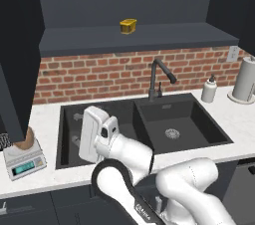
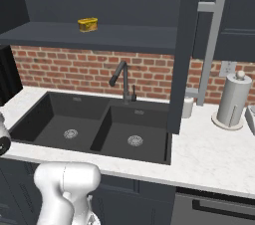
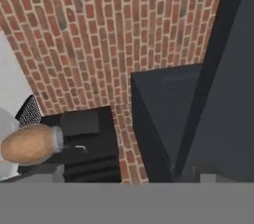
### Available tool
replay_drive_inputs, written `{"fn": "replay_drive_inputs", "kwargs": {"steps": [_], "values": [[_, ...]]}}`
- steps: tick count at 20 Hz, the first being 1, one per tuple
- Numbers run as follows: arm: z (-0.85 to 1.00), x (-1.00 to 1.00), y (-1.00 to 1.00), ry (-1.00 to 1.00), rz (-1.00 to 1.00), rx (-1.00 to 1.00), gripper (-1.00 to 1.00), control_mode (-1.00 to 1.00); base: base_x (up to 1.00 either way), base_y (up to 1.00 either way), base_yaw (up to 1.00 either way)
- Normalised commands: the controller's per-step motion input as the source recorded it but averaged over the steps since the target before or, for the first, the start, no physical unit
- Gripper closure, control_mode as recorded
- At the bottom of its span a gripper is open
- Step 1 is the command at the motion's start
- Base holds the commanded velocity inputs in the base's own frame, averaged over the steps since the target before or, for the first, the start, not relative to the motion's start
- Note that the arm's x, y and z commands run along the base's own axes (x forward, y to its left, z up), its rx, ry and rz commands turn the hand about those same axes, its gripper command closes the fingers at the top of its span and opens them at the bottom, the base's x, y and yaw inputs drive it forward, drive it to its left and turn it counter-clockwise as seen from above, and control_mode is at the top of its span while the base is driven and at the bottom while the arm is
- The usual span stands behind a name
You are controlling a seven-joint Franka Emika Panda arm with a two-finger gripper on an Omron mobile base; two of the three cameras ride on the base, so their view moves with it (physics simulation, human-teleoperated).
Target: Pick the honey bottle and place it on the digital scale for weighing, and close the cabinet.
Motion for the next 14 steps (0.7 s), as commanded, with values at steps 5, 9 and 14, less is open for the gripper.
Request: {"fn": "replay_drive_inputs", "kwargs": {"steps": [5, 9, 14], "values": [[0.62, -0.20, -0.90, -0.28, -0.09, 0.00, -1.00, -1.00, 0.00, 0.00, 0.00], [0.64, -0.19, -0.81, -0.20, -0.15, -0.02, -1.00, -1.00, 0.00, 0.00, 0.00], [0.38, -0.29, -0.65, -0.23, -0.32, -0.11, -1.00, -1.00, 0.00, 0.00, 0.00]]}}
